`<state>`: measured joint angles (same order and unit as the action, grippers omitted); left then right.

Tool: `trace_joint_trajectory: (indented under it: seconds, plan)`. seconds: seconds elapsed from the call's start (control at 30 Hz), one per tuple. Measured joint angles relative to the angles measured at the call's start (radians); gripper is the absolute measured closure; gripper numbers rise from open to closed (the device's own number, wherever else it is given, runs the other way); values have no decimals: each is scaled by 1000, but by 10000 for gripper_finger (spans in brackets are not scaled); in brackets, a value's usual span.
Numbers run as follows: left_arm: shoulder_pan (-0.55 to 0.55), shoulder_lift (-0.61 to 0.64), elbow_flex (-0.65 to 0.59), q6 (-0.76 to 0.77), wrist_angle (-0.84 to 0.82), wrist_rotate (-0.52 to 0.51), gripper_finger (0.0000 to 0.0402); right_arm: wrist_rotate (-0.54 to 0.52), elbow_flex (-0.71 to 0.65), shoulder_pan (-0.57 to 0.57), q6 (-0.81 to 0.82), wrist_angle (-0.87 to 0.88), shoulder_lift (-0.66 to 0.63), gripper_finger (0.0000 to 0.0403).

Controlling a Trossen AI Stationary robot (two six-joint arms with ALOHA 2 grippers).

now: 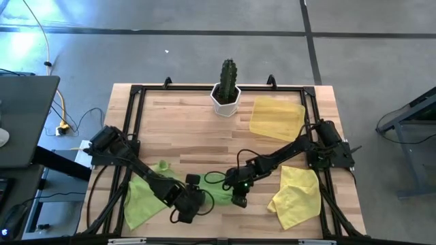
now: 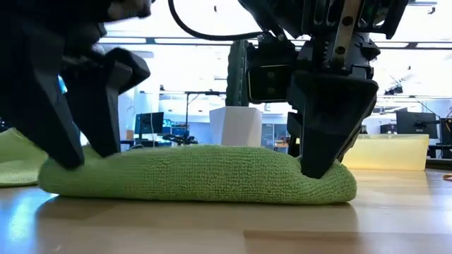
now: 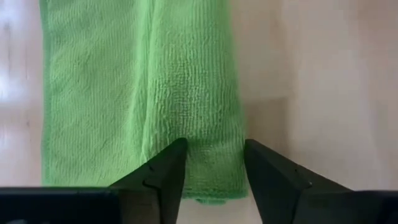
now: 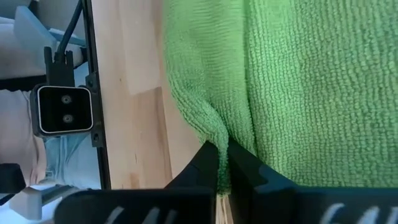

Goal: Roll microfiber towels into tight, uniform cylinder then place into a basket
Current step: Roll the green towel

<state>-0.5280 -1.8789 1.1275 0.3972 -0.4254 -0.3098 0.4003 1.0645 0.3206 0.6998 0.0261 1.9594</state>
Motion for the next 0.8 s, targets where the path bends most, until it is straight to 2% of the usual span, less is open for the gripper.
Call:
trace_joint_trajectory:
  seconds: [0.13,0.3,0.4,0.53,0.63,0.8]
  plan:
    - [7,-29,0,-9,-16,-29,223,-4,0,0,0,-5,0,402]
    - [31,-72,5,5,0,66,215,-4,0,0,-1,-6,0,402]
    - [43,-80,7,78,11,119,220,-4,0,0,-1,-6,0,402]
    - [46,-76,6,131,11,159,247,-8,0,0,-25,-8,0,400]
    - [44,-75,6,150,22,214,282,-9,0,0,-57,-9,0,394]
    - [56,-74,4,157,51,374,357,-27,0,0,-132,-17,-1,385]
